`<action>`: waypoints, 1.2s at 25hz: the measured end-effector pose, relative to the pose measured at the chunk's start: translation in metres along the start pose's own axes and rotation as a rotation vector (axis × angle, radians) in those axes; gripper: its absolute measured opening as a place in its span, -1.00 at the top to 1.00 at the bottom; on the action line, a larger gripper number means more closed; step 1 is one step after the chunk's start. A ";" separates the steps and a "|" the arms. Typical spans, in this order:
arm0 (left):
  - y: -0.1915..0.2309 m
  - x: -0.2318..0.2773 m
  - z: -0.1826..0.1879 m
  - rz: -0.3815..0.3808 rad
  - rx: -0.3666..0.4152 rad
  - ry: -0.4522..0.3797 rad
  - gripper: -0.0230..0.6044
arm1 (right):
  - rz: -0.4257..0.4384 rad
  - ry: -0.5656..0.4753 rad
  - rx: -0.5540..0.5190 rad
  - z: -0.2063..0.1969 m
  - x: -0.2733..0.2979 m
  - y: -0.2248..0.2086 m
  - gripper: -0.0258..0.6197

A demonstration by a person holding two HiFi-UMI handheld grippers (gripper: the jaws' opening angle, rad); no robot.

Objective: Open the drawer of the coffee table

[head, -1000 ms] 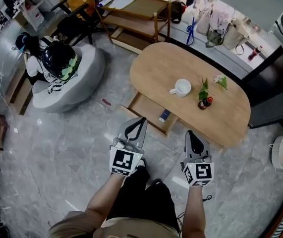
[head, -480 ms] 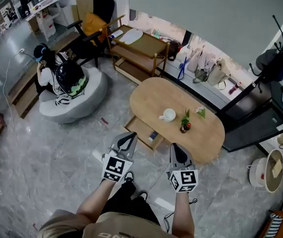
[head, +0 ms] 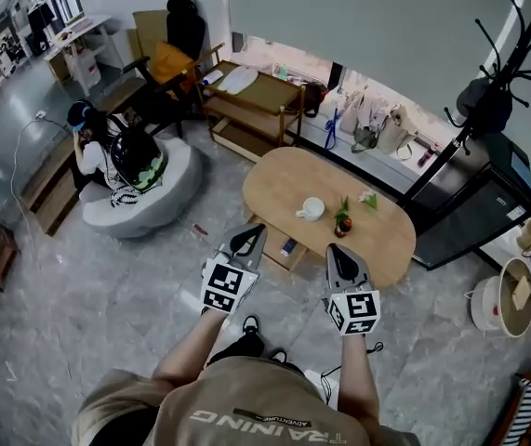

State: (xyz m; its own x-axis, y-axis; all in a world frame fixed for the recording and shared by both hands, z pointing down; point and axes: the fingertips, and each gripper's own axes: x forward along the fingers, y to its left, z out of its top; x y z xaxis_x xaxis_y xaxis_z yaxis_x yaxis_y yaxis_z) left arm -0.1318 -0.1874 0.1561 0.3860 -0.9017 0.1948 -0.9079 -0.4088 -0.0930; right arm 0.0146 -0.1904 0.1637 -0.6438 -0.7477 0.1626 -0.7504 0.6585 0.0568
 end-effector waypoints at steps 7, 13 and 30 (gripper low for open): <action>0.000 0.011 0.009 -0.049 -0.004 -0.001 0.91 | -0.033 0.010 0.007 0.001 -0.003 0.006 0.91; -0.002 0.025 0.005 -0.143 0.058 0.013 0.91 | -0.077 0.004 -0.006 0.006 0.014 -0.004 0.91; 0.026 0.056 0.028 -0.100 0.014 -0.030 0.91 | -0.086 -0.037 -0.042 0.029 0.044 -0.026 0.91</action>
State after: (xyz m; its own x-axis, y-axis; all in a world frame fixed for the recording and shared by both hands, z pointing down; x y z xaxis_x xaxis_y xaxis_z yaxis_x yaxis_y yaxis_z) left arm -0.1293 -0.2527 0.1368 0.4792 -0.8602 0.1743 -0.8625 -0.4983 -0.0881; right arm 0.0012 -0.2429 0.1408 -0.5830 -0.8037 0.1189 -0.7967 0.5942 0.1101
